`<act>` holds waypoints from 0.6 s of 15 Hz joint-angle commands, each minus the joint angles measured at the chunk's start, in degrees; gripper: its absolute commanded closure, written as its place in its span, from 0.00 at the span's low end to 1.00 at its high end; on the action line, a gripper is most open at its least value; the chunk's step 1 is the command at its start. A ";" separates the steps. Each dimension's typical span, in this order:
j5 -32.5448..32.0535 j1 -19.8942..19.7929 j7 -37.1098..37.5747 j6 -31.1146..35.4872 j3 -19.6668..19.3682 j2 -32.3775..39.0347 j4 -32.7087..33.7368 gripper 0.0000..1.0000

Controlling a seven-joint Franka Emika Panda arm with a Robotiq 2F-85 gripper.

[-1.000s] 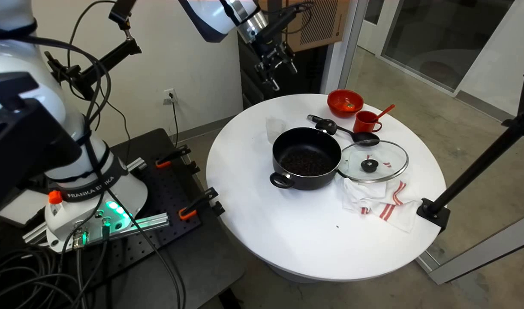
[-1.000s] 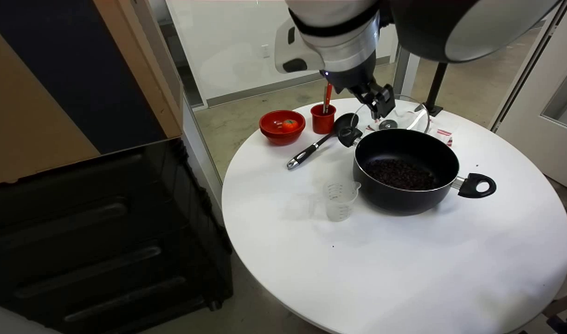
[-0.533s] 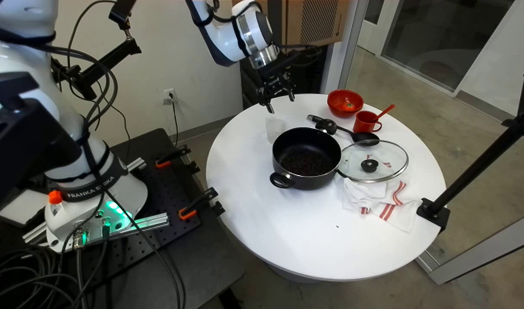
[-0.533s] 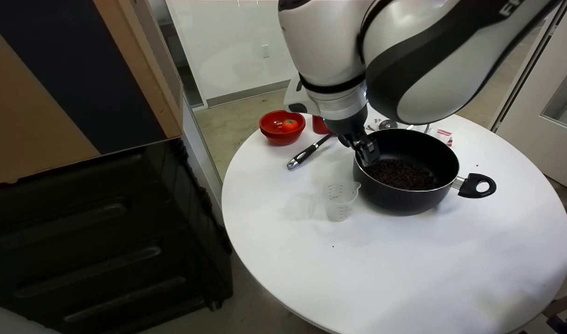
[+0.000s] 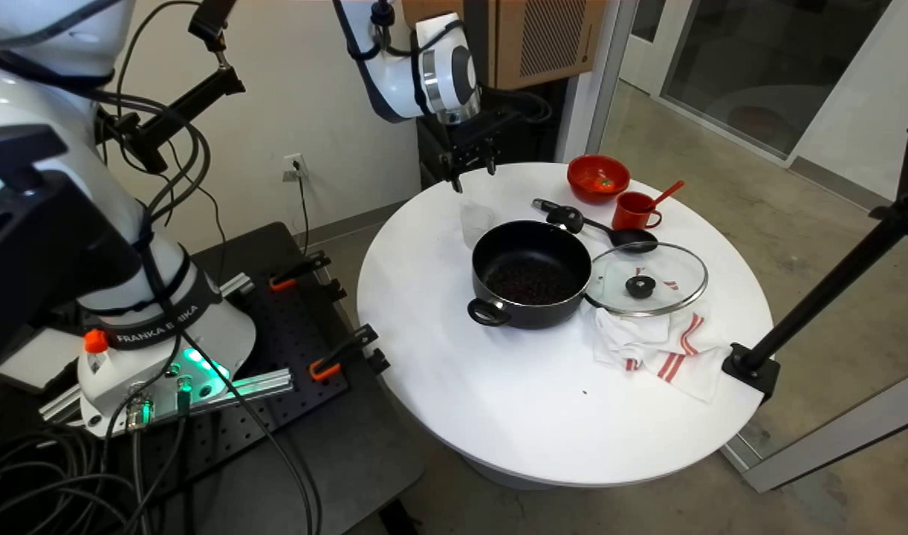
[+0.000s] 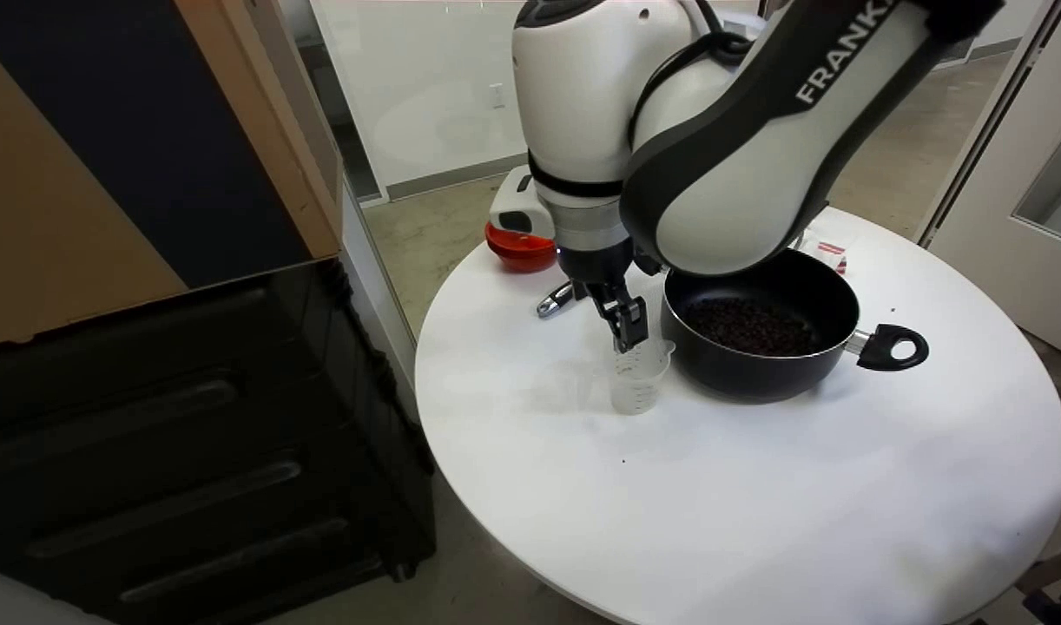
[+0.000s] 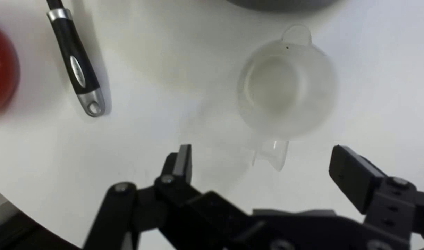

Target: Move the jar to the right

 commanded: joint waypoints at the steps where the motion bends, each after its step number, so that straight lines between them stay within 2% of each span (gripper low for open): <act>1: 4.83 -0.47 -6.18 0.23 1.27 3.61 2.63 0.00; 9: 6.92 1.66 -11.41 -0.60 -0.52 7.42 5.29 0.00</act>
